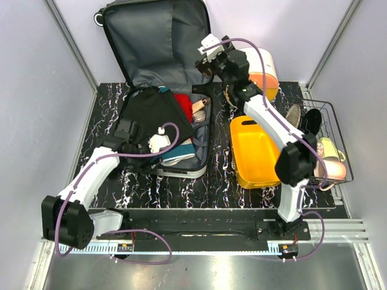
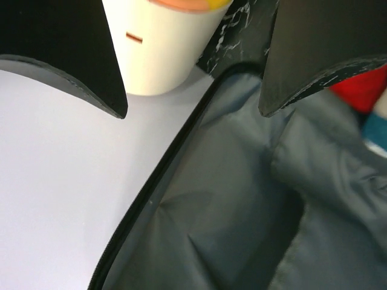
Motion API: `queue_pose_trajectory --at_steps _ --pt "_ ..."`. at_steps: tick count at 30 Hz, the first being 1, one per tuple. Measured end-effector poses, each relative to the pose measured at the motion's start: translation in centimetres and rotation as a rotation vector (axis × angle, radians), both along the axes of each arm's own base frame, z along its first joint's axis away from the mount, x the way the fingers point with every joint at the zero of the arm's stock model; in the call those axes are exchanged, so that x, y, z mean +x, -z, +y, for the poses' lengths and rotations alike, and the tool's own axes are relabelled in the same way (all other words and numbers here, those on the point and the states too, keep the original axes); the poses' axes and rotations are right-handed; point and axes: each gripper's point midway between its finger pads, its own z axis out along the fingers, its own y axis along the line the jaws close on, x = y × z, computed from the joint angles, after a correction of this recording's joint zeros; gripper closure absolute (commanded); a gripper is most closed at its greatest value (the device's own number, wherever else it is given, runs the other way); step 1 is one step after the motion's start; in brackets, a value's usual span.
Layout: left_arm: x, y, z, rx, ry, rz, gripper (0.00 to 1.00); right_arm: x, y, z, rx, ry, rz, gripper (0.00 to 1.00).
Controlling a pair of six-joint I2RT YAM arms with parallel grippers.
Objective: Open, take out, and arrange the luggage
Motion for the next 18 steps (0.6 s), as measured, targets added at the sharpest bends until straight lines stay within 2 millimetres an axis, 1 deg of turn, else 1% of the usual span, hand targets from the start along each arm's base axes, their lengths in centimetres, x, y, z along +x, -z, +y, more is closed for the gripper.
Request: queue_pose_trajectory --at_steps 2,3,4,5,6,8,10,11,13,14,16,18 --pt "0.9 -1.5 -0.3 -0.02 -0.031 -0.025 0.12 -2.9 -1.1 -0.5 0.013 -0.045 0.027 0.02" --pt "1.4 -2.5 -0.5 -0.033 -0.049 -0.041 0.09 -4.4 -2.0 -0.8 0.023 -0.064 0.035 0.02" --pt "1.8 -3.5 -0.6 -0.045 -0.063 -0.061 0.03 -5.9 -3.0 -1.3 0.034 -0.075 0.041 0.01" --pt "2.2 -4.7 -0.7 -0.058 -0.083 -0.086 0.01 -7.5 -3.9 -1.8 0.046 -0.087 0.051 0.01" --pt "2.6 -6.0 -0.8 -0.072 -0.104 -0.113 0.01 -8.8 -4.6 -2.4 0.053 -0.094 0.059 0.0" --pt "3.0 -8.7 -0.8 -0.104 -0.145 -0.171 0.01 -12.2 -5.7 -3.9 0.062 -0.108 0.092 0.0" --pt "3.1 -11.3 -0.8 -0.141 -0.186 -0.225 0.01 -15.3 -5.7 -5.2 0.054 -0.123 0.136 0.0" --pt "3.1 -12.3 -0.8 -0.156 -0.204 -0.244 0.01 -16.9 -5.1 -5.9 0.044 -0.13 0.168 0.0" --pt "3.0 -13.7 -0.8 -0.182 -0.239 -0.261 0.01 -20.0 -2.7 -7.2 0.012 -0.149 0.264 0.0" --pt "3.0 -14.1 -0.8 -0.193 -0.258 -0.262 0.01 -21.2 -1.2 -7.6 -0.004 -0.158 0.317 0.0" --pt "3.2 -14.4 -0.8 -0.208 -0.294 -0.251 0.01 -23.4 2.6 -8.4 -0.036 -0.166 0.456 0.0" --pt "3.5 -14.0 -0.8 -0.213 -0.33 -0.225 0.01 -24.8 6.1 -8.9 -0.058 -0.165 0.583 0.0"
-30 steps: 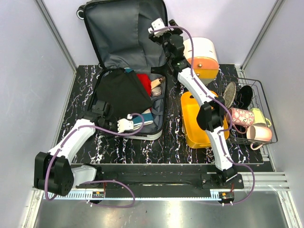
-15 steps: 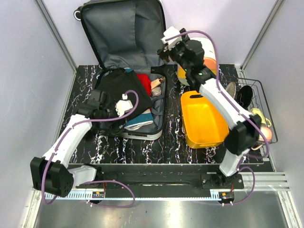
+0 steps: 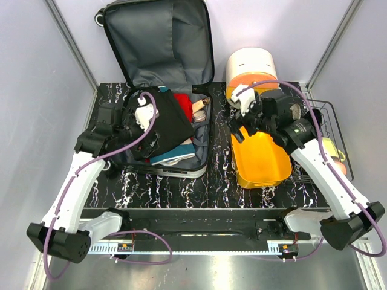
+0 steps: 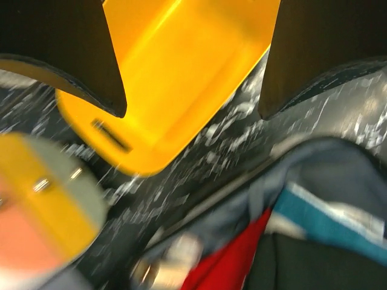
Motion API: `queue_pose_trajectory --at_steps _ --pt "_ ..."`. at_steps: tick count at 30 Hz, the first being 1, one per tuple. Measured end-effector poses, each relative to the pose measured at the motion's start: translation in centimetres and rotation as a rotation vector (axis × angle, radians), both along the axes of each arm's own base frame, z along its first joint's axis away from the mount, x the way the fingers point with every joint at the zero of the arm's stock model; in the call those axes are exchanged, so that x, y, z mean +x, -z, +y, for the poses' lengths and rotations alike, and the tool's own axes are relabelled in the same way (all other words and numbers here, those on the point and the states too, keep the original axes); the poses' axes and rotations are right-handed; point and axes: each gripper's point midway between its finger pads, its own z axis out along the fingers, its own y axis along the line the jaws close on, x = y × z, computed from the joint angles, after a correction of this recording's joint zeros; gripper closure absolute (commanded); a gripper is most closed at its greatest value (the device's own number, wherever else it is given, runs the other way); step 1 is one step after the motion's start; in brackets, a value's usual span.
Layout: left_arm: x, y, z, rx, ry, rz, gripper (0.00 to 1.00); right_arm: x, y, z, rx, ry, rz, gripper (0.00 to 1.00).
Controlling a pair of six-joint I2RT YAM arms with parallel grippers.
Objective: Open, take out, and arrange the luggage
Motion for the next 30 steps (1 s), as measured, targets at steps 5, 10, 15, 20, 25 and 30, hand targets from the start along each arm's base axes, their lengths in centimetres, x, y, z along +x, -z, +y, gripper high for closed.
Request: queue_pose_trajectory --at_steps 5,10,15,20,25,30 --pt "1.8 1.4 -0.3 -0.013 -0.053 0.053 0.09 -3.6 8.7 -1.1 -0.069 0.022 0.321 0.03" --pt "3.6 4.7 -0.2 0.037 -0.074 0.139 0.13 -5.0 13.0 -1.5 -0.106 0.058 0.482 0.07" --pt "3.9 6.6 -0.2 0.048 -0.091 0.203 0.12 -5.1 16.2 -1.0 -0.109 0.093 0.607 0.09" --pt "3.9 6.8 -0.3 0.031 -0.109 0.212 0.1 -4.5 18.7 0.3 -0.076 0.13 0.711 0.1" --pt "3.2 8.2 0.0 0.034 -0.119 0.244 0.09 -3.2 19.4 2.1 -0.015 0.135 0.749 0.11" --pt "2.8 8.9 1.2 0.011 -0.149 0.278 0.1 -0.2 18.2 3.8 0.029 0.127 0.699 0.12"
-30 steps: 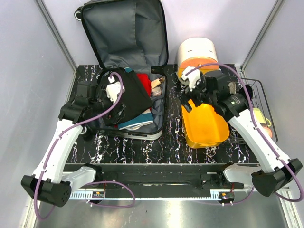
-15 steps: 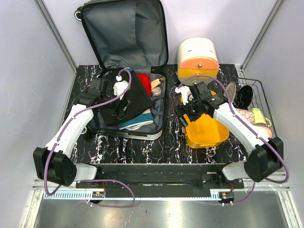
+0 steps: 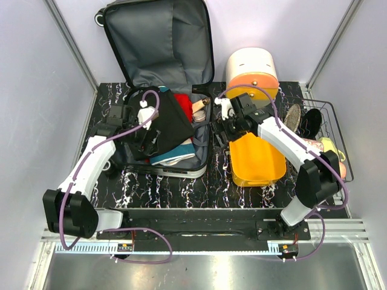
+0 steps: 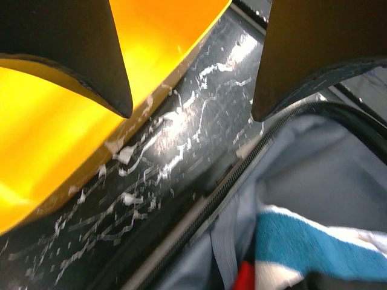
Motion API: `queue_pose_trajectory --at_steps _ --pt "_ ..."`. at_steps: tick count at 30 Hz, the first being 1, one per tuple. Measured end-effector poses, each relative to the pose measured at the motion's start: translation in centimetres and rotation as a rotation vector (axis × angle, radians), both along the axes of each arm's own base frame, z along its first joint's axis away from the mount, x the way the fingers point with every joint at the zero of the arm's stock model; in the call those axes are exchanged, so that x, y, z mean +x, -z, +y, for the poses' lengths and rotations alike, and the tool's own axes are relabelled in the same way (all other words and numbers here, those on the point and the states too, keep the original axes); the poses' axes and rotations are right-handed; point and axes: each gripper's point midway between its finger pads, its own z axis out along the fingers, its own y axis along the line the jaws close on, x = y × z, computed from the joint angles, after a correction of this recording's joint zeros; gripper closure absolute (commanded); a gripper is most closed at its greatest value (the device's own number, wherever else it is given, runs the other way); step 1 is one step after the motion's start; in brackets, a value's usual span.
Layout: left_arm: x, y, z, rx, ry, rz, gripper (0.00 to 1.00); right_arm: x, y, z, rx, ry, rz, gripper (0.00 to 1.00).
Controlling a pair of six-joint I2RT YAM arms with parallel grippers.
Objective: Open, take out, and arrange the luggage
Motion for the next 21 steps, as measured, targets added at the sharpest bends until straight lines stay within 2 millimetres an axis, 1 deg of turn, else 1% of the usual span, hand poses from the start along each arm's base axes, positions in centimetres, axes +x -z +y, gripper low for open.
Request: queue_pose_trajectory --at_steps 3,7,9,11,14,16,18,20,21 --pt "0.4 -0.2 1.3 -0.037 -0.048 0.01 0.11 1.7 -1.6 1.2 0.038 -0.01 -0.046 0.13" --pt "1.0 -0.5 4.1 -0.114 -0.166 0.034 0.11 3.3 -4.7 2.1 0.08 -0.024 -0.129 0.12" --pt "1.1 -0.7 5.7 -0.156 -0.25 0.051 0.1 4.0 -6.2 2.5 0.1 -0.025 -0.167 0.11" --pt "1.2 -0.9 7.0 -0.204 -0.33 0.068 0.08 4.6 -7.8 2.9 0.123 -0.021 -0.203 0.1" --pt "1.5 -1.3 8.6 -0.282 -0.437 0.086 0.05 5.1 -9.7 3.6 0.172 -0.012 -0.224 0.09" --pt "1.7 -1.5 9.1 -0.325 -0.487 0.091 0.03 5.5 -10.8 4.4 0.211 -0.004 -0.224 0.09" --pt "1.6 -1.3 8.6 -0.371 -0.516 0.115 0.01 6.2 -11.4 5.4 0.247 0.006 -0.216 0.08" --pt "1.3 -0.7 8.1 -0.405 -0.541 0.149 0.01 6.9 -11.0 6.3 0.265 0.017 -0.198 0.06" --pt "1.1 -0.2 7.8 -0.425 -0.558 0.176 0.01 7.2 -10.4 6.9 0.268 0.021 -0.179 0.05"
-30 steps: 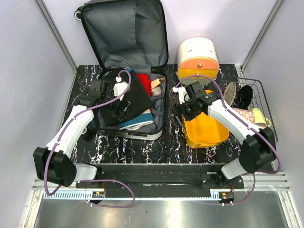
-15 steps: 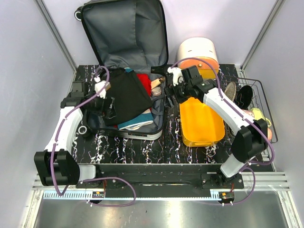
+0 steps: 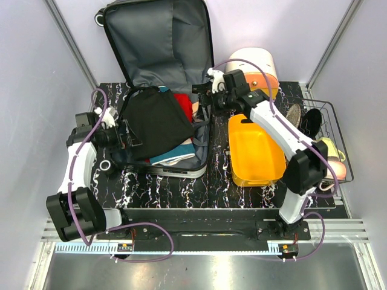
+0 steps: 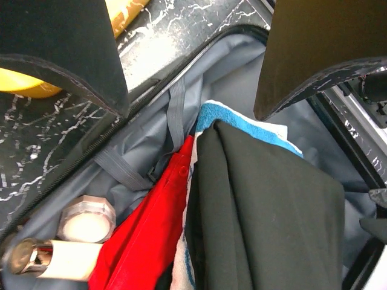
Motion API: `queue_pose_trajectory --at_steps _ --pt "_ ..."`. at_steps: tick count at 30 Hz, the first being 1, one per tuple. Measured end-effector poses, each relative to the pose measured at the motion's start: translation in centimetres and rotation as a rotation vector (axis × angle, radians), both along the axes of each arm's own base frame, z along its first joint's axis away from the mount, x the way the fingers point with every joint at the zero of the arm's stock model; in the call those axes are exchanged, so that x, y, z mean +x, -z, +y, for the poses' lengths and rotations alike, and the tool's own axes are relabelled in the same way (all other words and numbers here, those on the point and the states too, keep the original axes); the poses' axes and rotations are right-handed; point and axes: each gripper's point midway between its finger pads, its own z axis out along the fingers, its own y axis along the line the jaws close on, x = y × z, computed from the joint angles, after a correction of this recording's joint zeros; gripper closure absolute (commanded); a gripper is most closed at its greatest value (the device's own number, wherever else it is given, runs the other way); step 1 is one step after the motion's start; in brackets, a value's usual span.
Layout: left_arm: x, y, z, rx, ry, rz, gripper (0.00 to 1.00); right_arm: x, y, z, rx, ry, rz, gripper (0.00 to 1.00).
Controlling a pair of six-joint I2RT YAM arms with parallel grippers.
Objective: Open, take out, and arrange the luggage
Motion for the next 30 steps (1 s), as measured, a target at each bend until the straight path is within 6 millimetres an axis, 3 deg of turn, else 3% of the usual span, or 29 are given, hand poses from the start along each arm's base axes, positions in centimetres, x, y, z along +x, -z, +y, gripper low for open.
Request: queue_pose_trajectory --at_steps 6,9,12,16,19,20,22,23,24,26,27,30 --pt "-1.5 3.2 -0.8 -0.082 -0.088 0.115 0.01 0.1 5.7 2.8 -0.041 -0.021 0.128 0.0" --pt "-1.3 3.5 -1.1 -0.093 -0.106 0.117 0.01 -0.3 7.9 4.0 -0.062 -0.039 0.17 0.0" --pt "-0.6 3.6 -1.5 -0.091 -0.109 0.111 0.01 -0.5 9.1 5.1 -0.063 -0.053 0.196 0.0" --pt "0.0 5.4 -2.3 -0.103 -0.102 0.176 0.04 -0.7 9.9 6.4 -0.06 -0.076 0.214 0.06" --pt "0.4 6.6 -2.5 -0.118 -0.111 0.227 0.18 -1.3 10.5 7.5 -0.054 -0.105 0.237 0.31" --pt "0.5 6.7 -2.5 -0.121 -0.111 0.235 0.32 -1.4 10.6 7.7 -0.053 -0.111 0.241 0.41" --pt "1.0 6.3 -2.7 -0.127 -0.111 0.231 0.49 -1.6 10.6 8.3 -0.038 -0.124 0.254 0.53" --pt "1.3 5.7 -2.9 -0.128 -0.098 0.211 0.57 -1.8 10.3 8.6 -0.026 -0.13 0.26 0.68" --pt "1.6 5.2 -3.1 -0.13 -0.091 0.195 0.75 -1.9 10.1 8.8 -0.016 -0.137 0.263 0.74" --pt "1.9 3.8 -3.6 -0.13 -0.066 0.148 0.88 -1.9 9.2 9.2 0.008 -0.152 0.258 0.86" --pt "2.0 3.1 -3.9 -0.13 -0.055 0.123 0.96 -1.9 8.8 9.3 0.016 -0.16 0.255 0.99" --pt "2.1 0.7 -4.6 -0.125 -0.022 0.048 1.0 -1.8 7.6 9.8 0.044 -0.172 0.245 1.0"
